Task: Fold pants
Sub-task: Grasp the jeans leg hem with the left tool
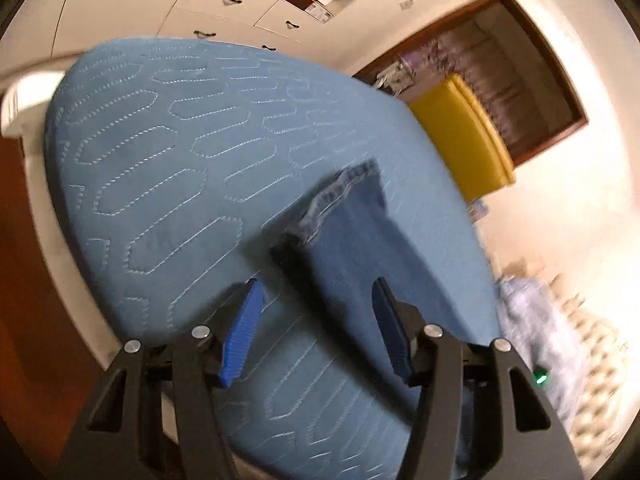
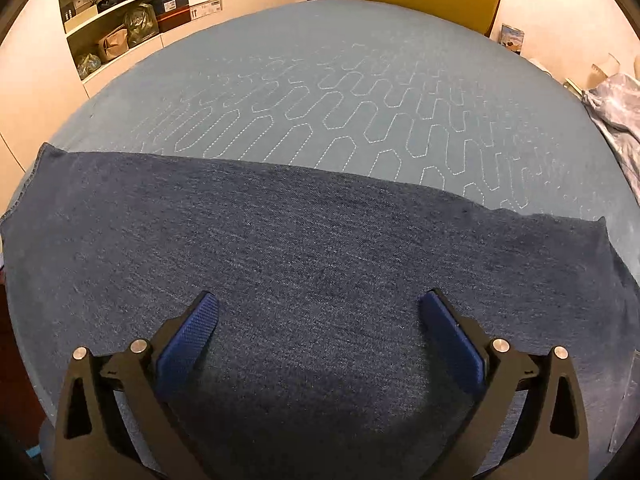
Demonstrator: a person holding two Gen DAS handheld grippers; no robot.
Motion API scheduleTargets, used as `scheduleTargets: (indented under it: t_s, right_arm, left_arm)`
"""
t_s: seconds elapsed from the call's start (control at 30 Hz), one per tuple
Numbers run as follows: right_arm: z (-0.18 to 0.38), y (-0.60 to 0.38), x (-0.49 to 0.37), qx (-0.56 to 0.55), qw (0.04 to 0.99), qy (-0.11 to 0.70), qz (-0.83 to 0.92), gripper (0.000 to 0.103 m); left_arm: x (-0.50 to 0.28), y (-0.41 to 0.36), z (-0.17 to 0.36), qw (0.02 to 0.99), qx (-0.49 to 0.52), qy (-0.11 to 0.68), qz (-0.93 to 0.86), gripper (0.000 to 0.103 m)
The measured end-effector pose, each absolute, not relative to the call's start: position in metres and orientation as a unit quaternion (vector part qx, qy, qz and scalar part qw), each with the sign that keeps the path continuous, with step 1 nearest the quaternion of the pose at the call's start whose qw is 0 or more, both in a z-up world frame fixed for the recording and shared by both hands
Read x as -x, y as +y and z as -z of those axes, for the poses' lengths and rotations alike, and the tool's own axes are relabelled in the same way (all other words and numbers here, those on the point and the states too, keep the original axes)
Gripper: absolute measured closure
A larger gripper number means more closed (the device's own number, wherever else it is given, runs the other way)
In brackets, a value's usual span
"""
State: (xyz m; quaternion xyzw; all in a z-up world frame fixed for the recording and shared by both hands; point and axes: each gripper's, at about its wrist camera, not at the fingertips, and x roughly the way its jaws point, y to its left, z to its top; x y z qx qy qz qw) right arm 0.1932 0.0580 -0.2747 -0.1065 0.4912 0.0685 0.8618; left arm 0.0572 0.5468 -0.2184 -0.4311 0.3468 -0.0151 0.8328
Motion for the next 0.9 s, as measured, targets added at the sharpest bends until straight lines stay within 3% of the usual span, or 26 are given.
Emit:
scheduleTargets:
  t_s: [0.3, 0.6, 0.77, 0.9]
  right_arm:
    - [0.275, 0.05, -0.185, 0.102, 0.865, 0.486, -0.068, 0.005]
    - [0.273, 0.043, -0.182, 0.101, 0.866, 0.484, -0.07, 0.004]
    - [0.265, 0.037, -0.169, 0.097, 0.853, 0.508, -0.062, 0.005]
    - [0.264, 0.027, -0.124, 0.109, 0.849, 0.512, -0.077, 0.005]
  left_arm:
    - [-0.083, 0.581, 0.226, 0.797, 0.512, 0.318, 0.021, 0.049]
    - [-0.09, 0.582, 0.219, 0.793, 0.514, 0.327, 0.015, 0.054]
    - [-0.094, 0.583, 0.221, 0.785, 0.523, 0.333, 0.01, 0.064]
    - [-0.088, 0.576, 0.229, 0.765, 0.549, 0.333, 0.032, 0.065]
